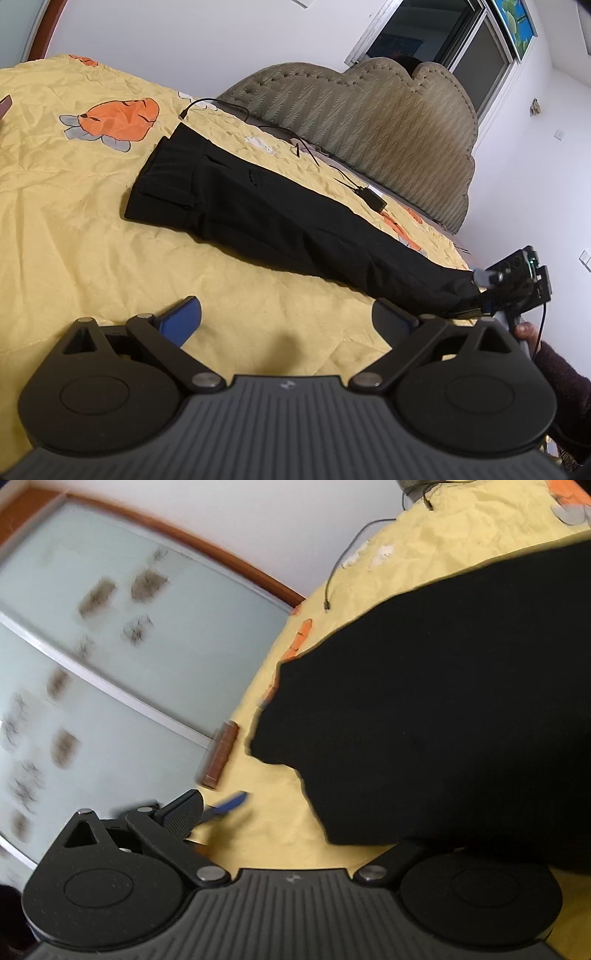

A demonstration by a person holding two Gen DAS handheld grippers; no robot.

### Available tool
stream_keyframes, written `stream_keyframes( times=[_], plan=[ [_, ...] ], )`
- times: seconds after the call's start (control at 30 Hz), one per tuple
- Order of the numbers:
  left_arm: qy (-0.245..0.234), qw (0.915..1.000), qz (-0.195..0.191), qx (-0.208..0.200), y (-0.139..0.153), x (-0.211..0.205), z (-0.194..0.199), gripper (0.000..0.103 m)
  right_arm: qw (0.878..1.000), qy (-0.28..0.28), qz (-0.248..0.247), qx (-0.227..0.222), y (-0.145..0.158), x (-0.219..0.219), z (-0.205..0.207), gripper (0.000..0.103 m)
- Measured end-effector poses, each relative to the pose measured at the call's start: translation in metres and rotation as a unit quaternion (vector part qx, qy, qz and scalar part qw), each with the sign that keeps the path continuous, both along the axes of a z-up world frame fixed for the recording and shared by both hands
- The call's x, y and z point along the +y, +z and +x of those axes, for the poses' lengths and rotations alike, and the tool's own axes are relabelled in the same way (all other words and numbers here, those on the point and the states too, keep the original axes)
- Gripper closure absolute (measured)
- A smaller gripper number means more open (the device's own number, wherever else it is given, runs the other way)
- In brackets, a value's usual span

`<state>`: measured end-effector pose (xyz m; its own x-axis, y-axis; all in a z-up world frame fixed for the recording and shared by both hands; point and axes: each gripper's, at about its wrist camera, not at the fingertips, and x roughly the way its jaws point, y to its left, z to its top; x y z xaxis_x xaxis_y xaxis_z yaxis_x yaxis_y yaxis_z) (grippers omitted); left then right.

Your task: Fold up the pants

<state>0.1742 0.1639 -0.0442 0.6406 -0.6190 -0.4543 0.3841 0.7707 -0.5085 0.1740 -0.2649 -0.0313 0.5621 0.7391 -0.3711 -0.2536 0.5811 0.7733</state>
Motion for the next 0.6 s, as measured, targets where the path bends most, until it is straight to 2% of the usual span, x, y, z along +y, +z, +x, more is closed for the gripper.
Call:
stream_keyframes(
  times=[0.1, 0.2, 0.27, 0.3, 0.43, 0.5, 0.6],
  plan=[
    [-0.001, 1.0000, -0.001, 0.000, -0.001, 0.000, 0.000, 0.005, 0.998, 0.062, -0.019, 0.005, 0.000, 0.026, 0.006, 0.000],
    [-0.001, 1.0000, -0.001, 0.000, -0.001, 0.000, 0.000, 0.005, 0.995, 0.094, 0.038, 0.011, -0.003, 0.032, 0.010, 0.000],
    [-0.001, 1.0000, -0.003, 0.000, -0.001, 0.000, 0.000, 0.004, 0.996, 0.076, 0.053, 0.007, -0.004, 0.027, 0.012, 0.000],
    [-0.001, 1.0000, -0.003, 0.000, -0.001, 0.000, 0.000, 0.004, 0.998, 0.056, 0.042, -0.002, -0.003, 0.024, 0.012, 0.000],
    [-0.003, 1.0000, -0.008, 0.001, -0.001, 0.002, 0.000, 0.004, 0.998, -0.020, -0.060, -0.026, 0.006, 0.020, 0.003, 0.000],
    [-0.003, 0.9999, -0.009, 0.001, -0.001, 0.002, 0.000, 0.003, 0.995, -0.033, -0.085, -0.039, 0.010, 0.017, -0.005, 0.000],
    [-0.004, 0.9999, -0.010, 0.001, -0.001, 0.002, 0.000, 0.003, 0.997, -0.044, -0.044, -0.039, 0.007, 0.017, -0.001, 0.000]
  ],
)
